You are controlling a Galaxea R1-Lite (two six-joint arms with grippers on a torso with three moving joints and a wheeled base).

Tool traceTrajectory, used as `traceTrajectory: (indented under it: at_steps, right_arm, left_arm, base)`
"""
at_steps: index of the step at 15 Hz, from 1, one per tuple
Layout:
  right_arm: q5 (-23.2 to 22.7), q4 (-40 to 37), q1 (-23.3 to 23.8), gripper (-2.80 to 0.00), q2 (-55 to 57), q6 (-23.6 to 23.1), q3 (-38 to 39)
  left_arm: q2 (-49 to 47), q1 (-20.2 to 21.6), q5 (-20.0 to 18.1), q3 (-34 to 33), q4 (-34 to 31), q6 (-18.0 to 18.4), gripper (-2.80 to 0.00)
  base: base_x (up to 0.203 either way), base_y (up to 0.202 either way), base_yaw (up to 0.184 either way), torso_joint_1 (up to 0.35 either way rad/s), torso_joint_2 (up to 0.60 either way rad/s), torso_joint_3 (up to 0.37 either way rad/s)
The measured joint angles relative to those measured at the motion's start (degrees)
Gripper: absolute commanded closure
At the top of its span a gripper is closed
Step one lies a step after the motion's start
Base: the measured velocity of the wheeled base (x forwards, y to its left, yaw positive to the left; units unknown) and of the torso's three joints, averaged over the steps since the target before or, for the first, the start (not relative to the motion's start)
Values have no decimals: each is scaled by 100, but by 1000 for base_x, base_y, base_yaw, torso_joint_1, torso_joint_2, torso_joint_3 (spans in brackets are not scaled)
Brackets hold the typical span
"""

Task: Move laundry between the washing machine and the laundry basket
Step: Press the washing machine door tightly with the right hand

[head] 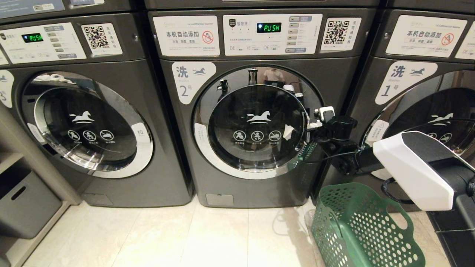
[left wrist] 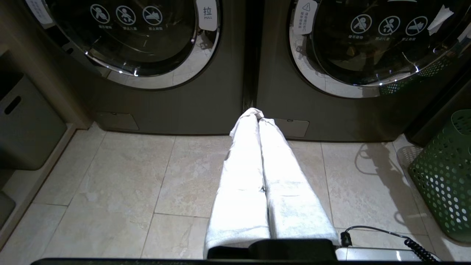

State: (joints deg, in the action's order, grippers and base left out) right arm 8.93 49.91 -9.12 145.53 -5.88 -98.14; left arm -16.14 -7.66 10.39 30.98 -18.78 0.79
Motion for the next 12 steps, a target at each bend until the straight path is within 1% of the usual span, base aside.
traceTrajectory:
  at_steps: [2, 4, 7, 12]
  right_arm:
    - [79, 1, 58, 0, 235, -133, -436]
    - [106, 30, 105, 0, 532, -159, -938]
    - [95, 91, 196, 0, 907, -182, -1315]
    - [96, 526, 343, 0, 1273, -159, -1369]
  left_arm:
    - [0, 0, -82, -657, 651, -2, 0]
    - [-1, 2, -122, -1157, 1176, 11, 0]
    - [-1, 0, -110, -1378, 1288, 15, 0]
    - [-4, 0, -107, -1475, 1286, 15, 0]
  base:
    - [0, 0, 0, 0, 0, 0]
    - [0, 0, 0, 0, 0, 0]
    - [0, 0, 0, 0, 0, 0]
    - [0, 0, 0, 0, 0, 0]
